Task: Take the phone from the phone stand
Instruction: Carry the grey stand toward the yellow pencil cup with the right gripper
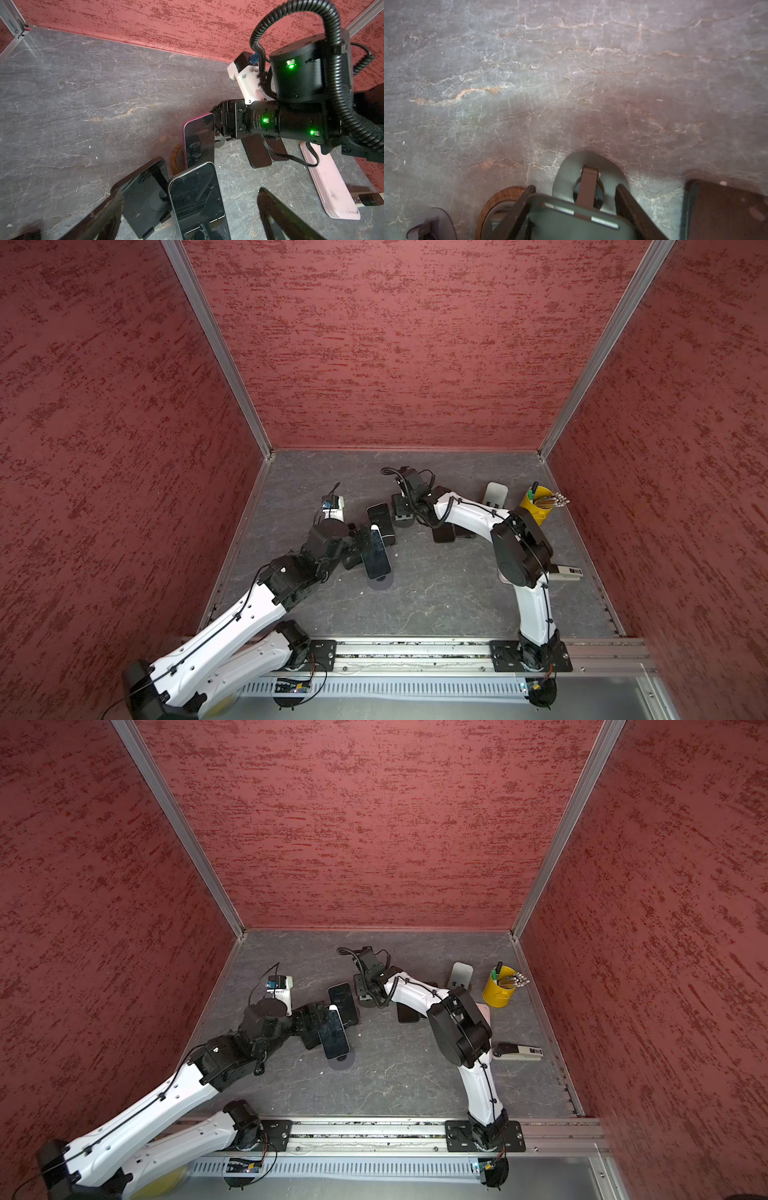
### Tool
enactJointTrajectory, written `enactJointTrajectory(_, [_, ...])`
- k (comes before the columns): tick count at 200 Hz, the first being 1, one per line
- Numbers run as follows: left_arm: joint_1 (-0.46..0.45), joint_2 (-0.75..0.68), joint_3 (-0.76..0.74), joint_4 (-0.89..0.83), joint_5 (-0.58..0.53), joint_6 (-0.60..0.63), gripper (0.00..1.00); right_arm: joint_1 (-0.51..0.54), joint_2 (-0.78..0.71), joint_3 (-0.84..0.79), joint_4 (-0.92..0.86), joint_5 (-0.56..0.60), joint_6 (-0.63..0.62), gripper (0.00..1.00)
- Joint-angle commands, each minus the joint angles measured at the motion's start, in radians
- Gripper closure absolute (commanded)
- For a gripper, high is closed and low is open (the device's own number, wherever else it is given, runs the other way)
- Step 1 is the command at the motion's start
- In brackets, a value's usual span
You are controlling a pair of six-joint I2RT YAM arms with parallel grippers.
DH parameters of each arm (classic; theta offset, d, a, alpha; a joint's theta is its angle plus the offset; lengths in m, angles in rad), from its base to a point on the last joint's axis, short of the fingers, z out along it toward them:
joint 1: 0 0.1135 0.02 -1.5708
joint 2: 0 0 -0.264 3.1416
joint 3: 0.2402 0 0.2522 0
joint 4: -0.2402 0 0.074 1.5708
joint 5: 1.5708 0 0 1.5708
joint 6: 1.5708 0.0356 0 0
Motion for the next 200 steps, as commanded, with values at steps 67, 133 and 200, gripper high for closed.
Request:
enactJointTrajectory(67, [0.017, -0.002, -0.001, 0.017, 0.018, 0.003, 0.00, -0.045, -0.005, 0.102, 0.044, 0.070, -0.041, 0.51])
enactJointTrajectory(133, [0.018, 0.002, 0.005, 0.010, 0.018, -0.001, 0.00, -0.137, -0.011, 0.124, 0.062, 0.087, -0.063, 0.51])
enactJointTrajectory(200, [0.018, 0.035, 0.034, 0.007, 0.017, -0.002, 0.00, -0.250, -0.018, 0.085, 0.111, 0.089, -0.062, 0.51])
